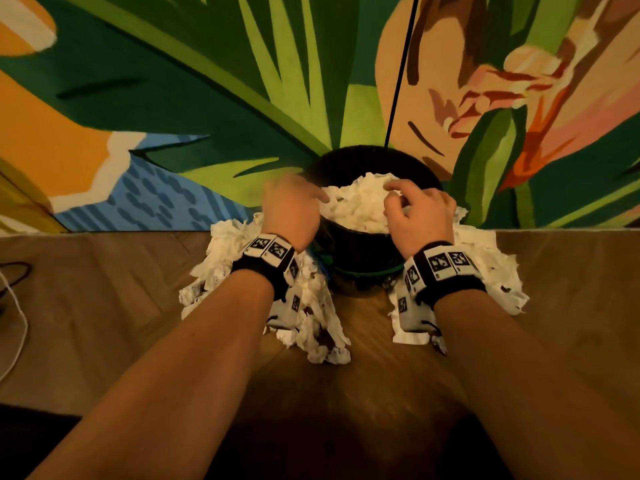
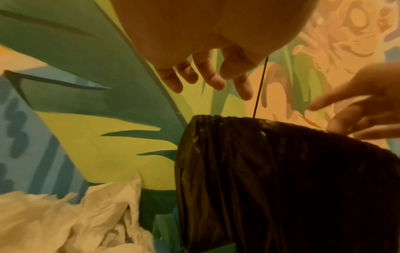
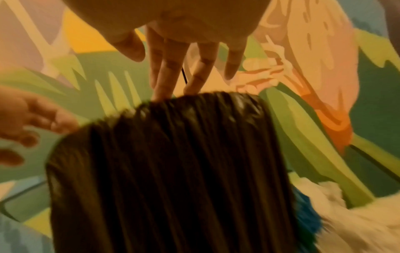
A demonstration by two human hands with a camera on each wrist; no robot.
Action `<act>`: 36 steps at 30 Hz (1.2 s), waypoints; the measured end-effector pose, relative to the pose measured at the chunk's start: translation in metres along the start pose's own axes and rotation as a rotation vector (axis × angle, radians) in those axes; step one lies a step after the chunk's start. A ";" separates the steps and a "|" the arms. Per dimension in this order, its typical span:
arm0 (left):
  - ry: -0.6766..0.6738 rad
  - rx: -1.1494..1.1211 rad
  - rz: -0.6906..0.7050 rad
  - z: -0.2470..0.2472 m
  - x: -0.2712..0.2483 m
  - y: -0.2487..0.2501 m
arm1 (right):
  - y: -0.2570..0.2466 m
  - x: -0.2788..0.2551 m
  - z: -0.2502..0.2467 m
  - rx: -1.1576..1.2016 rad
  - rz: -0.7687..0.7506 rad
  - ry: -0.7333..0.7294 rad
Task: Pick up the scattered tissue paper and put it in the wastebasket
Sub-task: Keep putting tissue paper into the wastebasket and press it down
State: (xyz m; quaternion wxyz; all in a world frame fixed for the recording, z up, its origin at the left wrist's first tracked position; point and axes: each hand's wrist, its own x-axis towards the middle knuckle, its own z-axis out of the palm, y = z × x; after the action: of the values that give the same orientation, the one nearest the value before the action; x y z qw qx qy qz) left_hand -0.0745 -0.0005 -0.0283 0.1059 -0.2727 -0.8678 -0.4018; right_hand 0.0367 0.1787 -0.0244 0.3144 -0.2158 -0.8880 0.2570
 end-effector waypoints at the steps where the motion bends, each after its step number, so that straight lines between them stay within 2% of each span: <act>1: 0.014 -0.008 -0.013 -0.003 0.000 -0.006 | -0.011 0.001 -0.005 0.043 -0.013 0.023; 4: -0.020 -0.004 -0.061 -0.004 -0.011 -0.025 | -0.047 0.000 -0.013 0.184 -0.113 -0.016; 7: -0.174 0.051 -0.159 0.010 -0.043 -0.045 | -0.080 -0.018 -0.002 0.336 -0.215 -0.188; 10: -0.519 0.267 -0.216 0.030 -0.088 -0.062 | -0.084 -0.051 0.024 0.290 -0.224 -0.444; 13: -0.893 0.504 -0.204 0.048 -0.132 -0.080 | -0.055 -0.087 0.058 0.028 -0.169 -0.572; 16: -1.100 0.644 -0.165 0.061 -0.165 -0.091 | -0.012 -0.128 0.085 -0.210 -0.038 -0.776; 18: -1.152 0.652 -0.165 0.067 -0.179 -0.094 | 0.016 -0.157 0.096 -0.270 0.025 -0.964; 20: -1.178 0.610 -0.227 0.072 -0.188 -0.093 | 0.040 -0.183 0.101 -0.284 0.030 -1.129; 23: -1.199 0.569 -0.282 0.081 -0.197 -0.092 | 0.059 -0.205 0.103 -0.313 0.005 -1.278; 27: -1.189 0.562 -0.292 0.091 -0.204 -0.092 | 0.060 -0.208 0.107 -0.328 0.057 -1.283; 33: -1.266 0.496 -0.332 0.097 -0.201 -0.097 | 0.065 -0.197 0.116 -0.439 0.133 -1.350; 36: -1.274 0.433 -0.371 0.092 -0.199 -0.098 | 0.070 -0.198 0.115 -0.388 0.240 -1.301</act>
State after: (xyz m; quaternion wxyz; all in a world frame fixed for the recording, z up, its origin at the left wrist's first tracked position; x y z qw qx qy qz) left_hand 0.0385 -0.0597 -0.2315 -0.4420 -0.2755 -0.8536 0.0072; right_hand 0.1160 0.0881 -0.2312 -0.3574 -0.1668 -0.8960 0.2039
